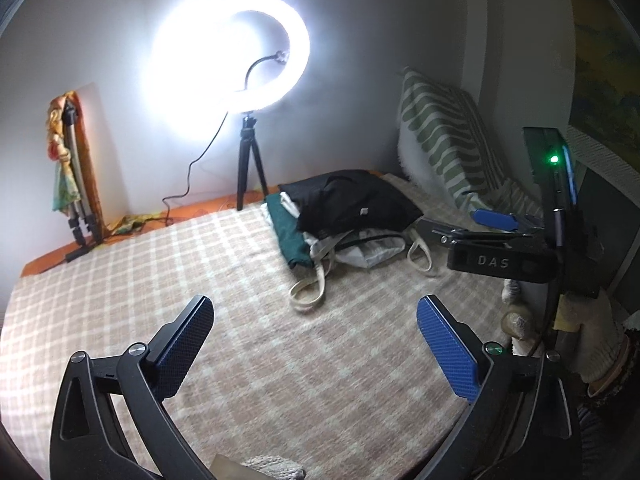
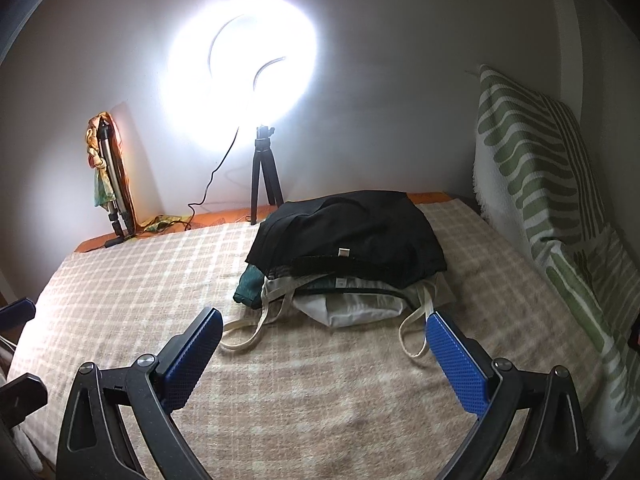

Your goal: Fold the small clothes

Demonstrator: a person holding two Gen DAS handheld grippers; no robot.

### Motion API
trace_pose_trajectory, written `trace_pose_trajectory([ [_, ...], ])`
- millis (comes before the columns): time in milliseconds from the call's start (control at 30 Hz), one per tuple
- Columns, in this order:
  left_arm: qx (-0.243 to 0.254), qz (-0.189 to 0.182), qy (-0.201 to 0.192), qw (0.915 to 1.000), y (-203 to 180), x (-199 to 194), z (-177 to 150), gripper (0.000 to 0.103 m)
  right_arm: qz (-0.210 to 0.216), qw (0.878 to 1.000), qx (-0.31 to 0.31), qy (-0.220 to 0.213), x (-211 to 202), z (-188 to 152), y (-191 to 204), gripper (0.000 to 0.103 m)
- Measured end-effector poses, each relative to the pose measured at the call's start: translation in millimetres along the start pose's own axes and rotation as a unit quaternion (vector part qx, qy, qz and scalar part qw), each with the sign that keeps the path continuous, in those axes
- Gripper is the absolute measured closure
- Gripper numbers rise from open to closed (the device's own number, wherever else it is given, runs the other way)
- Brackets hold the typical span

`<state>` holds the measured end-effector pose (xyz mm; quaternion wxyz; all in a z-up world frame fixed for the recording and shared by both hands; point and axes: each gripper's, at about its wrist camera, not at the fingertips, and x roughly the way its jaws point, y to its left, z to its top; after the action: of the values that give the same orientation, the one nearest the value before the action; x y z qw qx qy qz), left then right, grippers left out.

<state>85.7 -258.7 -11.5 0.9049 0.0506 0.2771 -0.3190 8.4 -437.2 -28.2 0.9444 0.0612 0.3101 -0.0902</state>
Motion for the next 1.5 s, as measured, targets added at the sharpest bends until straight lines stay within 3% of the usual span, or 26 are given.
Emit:
trace_pose_trajectory([
  [867, 0.022, 0.032, 0.01, 0.9992, 0, 2, -16, 0.001, -0.012, 1.0, 0.026, -0.004, 6, -12, -7, 0.0],
  [1500, 0.018, 0.044, 0.01, 0.9988, 3, 1, -16, 0.001, -0.006, 1.0, 0.011, 0.0, 9, -14, 0, 0.0],
])
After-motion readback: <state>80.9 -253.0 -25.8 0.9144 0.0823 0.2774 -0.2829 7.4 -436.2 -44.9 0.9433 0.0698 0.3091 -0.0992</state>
